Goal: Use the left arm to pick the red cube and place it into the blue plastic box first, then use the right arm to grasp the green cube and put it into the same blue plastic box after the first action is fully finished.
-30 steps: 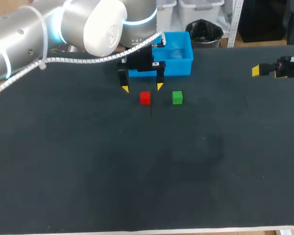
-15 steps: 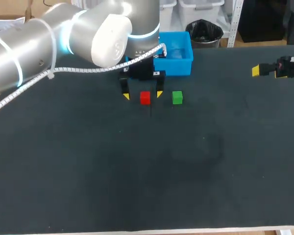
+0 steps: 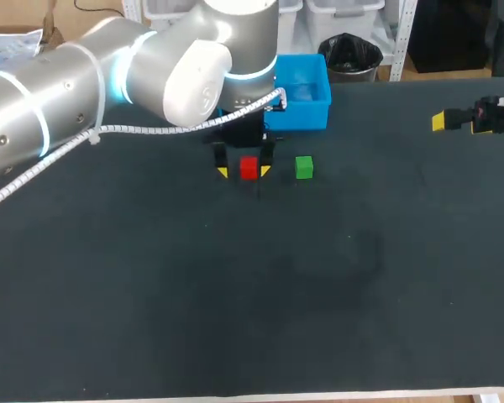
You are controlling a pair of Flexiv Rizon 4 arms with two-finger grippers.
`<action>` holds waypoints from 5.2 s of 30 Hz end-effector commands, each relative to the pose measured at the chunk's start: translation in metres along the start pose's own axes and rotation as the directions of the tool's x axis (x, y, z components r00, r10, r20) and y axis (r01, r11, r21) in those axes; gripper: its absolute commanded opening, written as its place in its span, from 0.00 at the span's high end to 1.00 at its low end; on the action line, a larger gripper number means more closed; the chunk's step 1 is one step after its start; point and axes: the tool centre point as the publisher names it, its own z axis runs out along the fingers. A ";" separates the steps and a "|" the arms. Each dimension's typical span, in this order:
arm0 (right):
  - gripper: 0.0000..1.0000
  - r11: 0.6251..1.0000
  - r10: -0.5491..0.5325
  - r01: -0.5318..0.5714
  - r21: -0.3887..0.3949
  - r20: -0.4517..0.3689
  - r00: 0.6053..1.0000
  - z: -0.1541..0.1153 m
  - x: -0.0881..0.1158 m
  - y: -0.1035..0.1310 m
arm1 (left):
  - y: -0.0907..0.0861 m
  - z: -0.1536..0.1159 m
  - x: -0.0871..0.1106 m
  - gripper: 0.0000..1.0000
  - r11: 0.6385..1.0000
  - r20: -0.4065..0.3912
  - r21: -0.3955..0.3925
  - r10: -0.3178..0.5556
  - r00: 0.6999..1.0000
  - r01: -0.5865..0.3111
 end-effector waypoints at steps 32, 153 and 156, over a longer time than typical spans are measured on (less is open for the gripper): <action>0.00 1.000 0.001 -0.001 0.003 -0.001 1.000 0.000 0.000 0.001 | 0.012 -0.084 -0.008 1.00 0.992 0.016 0.121 0.027 1.000 -0.028; 0.00 1.000 0.001 -0.001 0.003 -0.001 1.000 0.000 0.000 0.001 | -0.019 -0.093 -0.215 0.00 0.882 0.125 0.420 -0.288 0.949 0.212; 0.00 1.000 0.001 -0.001 0.003 -0.001 1.000 0.000 0.000 0.001 | -0.015 -0.108 -0.209 0.00 0.882 0.157 0.432 -0.278 0.948 0.187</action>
